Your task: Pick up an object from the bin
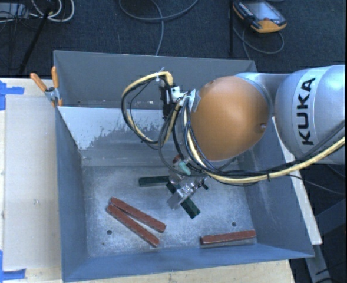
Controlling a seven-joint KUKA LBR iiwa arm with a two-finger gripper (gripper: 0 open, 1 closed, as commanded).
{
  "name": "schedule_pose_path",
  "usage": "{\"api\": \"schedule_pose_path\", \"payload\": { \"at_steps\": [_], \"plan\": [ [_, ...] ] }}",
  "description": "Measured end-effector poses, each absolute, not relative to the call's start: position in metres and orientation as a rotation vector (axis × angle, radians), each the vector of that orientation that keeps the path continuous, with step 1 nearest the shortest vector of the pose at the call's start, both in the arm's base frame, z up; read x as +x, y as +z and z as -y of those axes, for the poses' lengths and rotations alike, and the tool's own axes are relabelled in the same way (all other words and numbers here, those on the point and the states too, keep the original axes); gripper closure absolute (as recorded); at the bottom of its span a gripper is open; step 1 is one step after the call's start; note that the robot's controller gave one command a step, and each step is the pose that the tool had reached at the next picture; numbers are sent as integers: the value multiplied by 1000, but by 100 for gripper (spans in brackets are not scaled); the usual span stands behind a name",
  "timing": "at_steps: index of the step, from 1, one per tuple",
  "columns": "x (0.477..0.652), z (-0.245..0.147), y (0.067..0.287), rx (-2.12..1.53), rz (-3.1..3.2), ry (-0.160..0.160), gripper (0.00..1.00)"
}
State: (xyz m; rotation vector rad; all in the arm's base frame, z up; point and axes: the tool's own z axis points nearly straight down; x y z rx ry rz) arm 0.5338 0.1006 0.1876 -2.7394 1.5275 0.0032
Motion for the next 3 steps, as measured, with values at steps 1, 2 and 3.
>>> {"api": "schedule_pose_path", "payload": {
  "at_steps": [1,2,3],
  "plan": [
    [568,-94,305,-2745,-1515,-7,100],
    [596,-147,199,-2723,-1571,17,100],
    [604,-164,303,-3047,-745,0,100]
  ]
}}
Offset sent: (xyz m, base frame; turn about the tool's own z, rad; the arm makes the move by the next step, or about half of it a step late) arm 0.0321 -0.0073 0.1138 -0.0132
